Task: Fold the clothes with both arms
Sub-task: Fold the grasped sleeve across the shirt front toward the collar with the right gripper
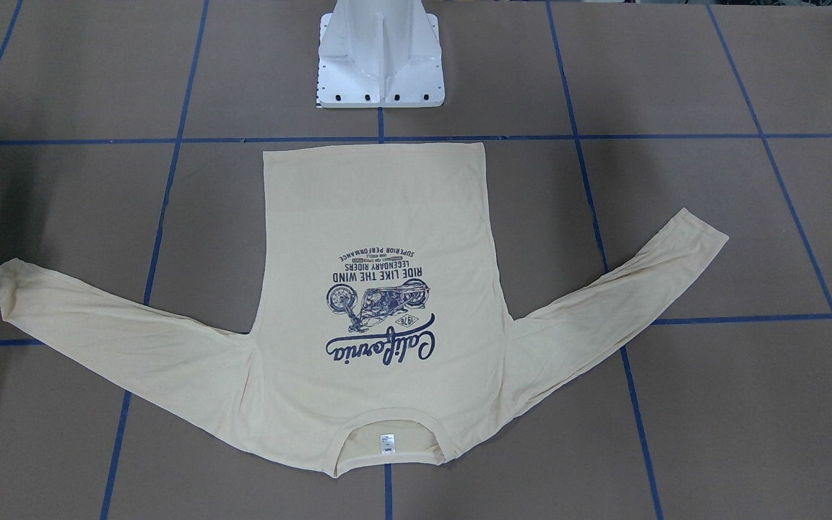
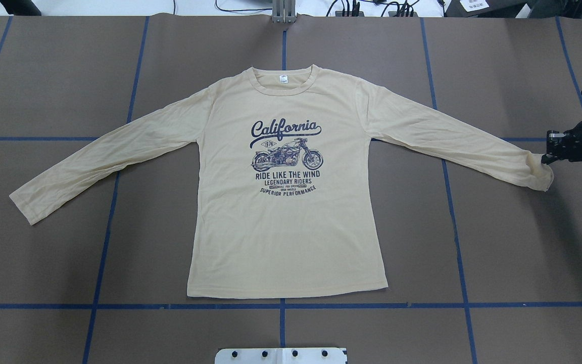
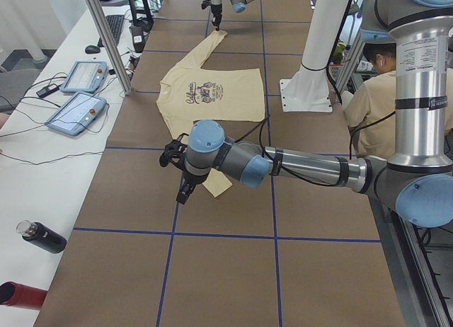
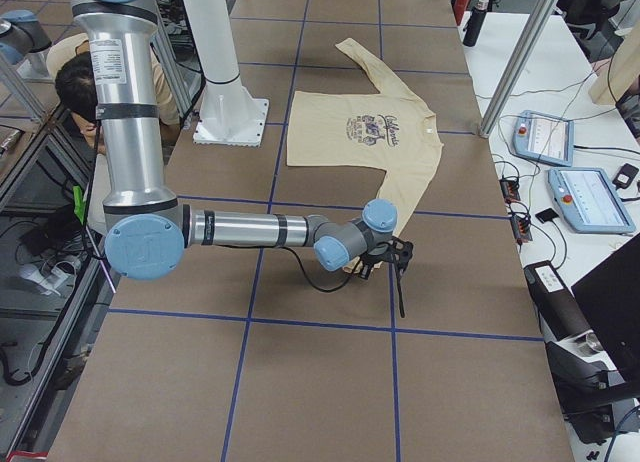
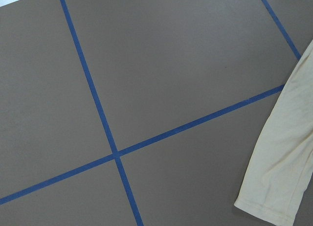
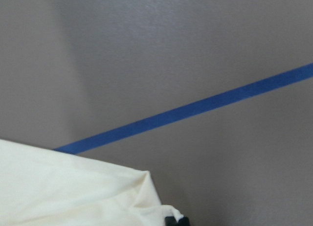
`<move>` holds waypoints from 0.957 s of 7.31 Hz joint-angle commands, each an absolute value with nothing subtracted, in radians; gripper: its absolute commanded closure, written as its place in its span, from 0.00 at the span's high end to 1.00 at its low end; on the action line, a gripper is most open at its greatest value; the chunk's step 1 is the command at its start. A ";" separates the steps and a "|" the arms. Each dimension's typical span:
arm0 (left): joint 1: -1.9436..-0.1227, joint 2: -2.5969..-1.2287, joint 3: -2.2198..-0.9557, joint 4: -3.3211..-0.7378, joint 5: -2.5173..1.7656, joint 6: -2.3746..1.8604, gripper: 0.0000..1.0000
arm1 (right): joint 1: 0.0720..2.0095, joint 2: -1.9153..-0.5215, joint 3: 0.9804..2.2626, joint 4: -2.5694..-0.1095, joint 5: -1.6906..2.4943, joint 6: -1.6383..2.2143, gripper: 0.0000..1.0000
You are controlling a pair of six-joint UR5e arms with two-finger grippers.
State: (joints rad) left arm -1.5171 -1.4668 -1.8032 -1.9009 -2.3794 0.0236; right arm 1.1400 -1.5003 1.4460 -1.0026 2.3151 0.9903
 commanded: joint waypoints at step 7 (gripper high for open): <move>-1.511 -1.466 -1.810 -1.899 -2.459 0.023 1.00 | 0.775 -0.837 1.643 -1.468 1.925 1.668 0.00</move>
State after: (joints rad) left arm -1.5129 -1.4665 -1.8102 -1.8997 -2.4581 0.0230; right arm 0.8458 -0.9725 1.6551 -1.3747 2.0416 1.6050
